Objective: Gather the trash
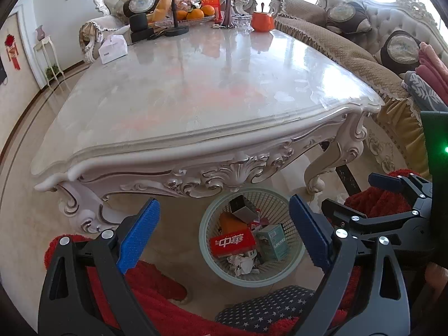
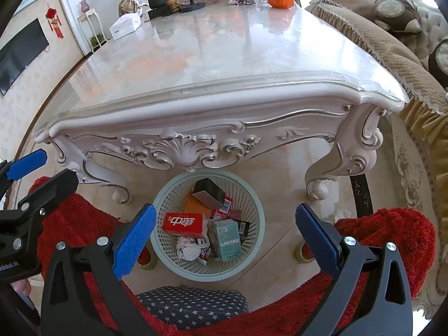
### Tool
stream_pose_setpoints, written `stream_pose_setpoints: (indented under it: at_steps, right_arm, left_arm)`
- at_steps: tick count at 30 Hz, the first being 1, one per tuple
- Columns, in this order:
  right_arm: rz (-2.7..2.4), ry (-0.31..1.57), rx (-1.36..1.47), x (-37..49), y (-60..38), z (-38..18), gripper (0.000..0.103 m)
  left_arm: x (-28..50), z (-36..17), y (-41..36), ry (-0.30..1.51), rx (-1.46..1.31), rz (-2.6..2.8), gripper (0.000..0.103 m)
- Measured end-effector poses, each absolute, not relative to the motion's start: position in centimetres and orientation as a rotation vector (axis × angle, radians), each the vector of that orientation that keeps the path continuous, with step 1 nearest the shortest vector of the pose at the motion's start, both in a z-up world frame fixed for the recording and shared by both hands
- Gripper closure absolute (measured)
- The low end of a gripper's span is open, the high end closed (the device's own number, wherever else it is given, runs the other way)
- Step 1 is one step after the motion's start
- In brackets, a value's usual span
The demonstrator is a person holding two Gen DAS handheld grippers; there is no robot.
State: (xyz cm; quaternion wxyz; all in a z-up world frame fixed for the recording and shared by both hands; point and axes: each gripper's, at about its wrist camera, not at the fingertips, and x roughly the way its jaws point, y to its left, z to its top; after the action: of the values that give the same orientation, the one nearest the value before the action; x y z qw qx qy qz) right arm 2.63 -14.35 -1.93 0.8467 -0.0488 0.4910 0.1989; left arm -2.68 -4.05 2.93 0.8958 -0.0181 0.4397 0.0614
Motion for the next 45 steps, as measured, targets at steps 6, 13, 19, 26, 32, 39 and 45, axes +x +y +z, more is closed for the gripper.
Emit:
stream_pose_setpoints:
  at_steps: [6,13,19,26,32,39,45]
  right_arm:
    - [0.42,1.034,-0.106,2.6,-14.3,-1.9,0.007]
    - [0.416,1.032,-0.112,2.6,-14.2,-1.8,0.007]
    - [0.418,1.029,-0.118,2.6,-14.2,-1.7,0.007]
    - [0.415,1.025,-0.125,2.6,-14.1,-1.6,0.007]
    - [0.414,1.027,-0.129,2.5,-14.2,-1.5,0.007]
    - [0.414,1.033,-0.122,2.6,-14.4,-1.8,0.008]
    - [0.413,1.042,-0.116,2.6,-14.3,-2.1,0.007]
  left_arm:
    - [-2.7,2.8,-4.0,0.913,-0.039,0.126,0.012]
    - [-2.7,2.7,-3.9,0.912,-0.044,0.134,0.012]
    - [-2.6,2.4,-3.9,0.917,-0.041,0.137,0.012]
    - [-2.5,2.3,-3.9,0.923,-0.039,0.138,0.012]
    - [-2.4,2.1,-3.8,0.93,-0.038,0.143,0.012]
    - [-2.3,1.9,-3.9,0.94,-0.019,0.166,0.012]
    - [-2.6,2.1,-4.0,0.913,0.004,0.19,0.012]
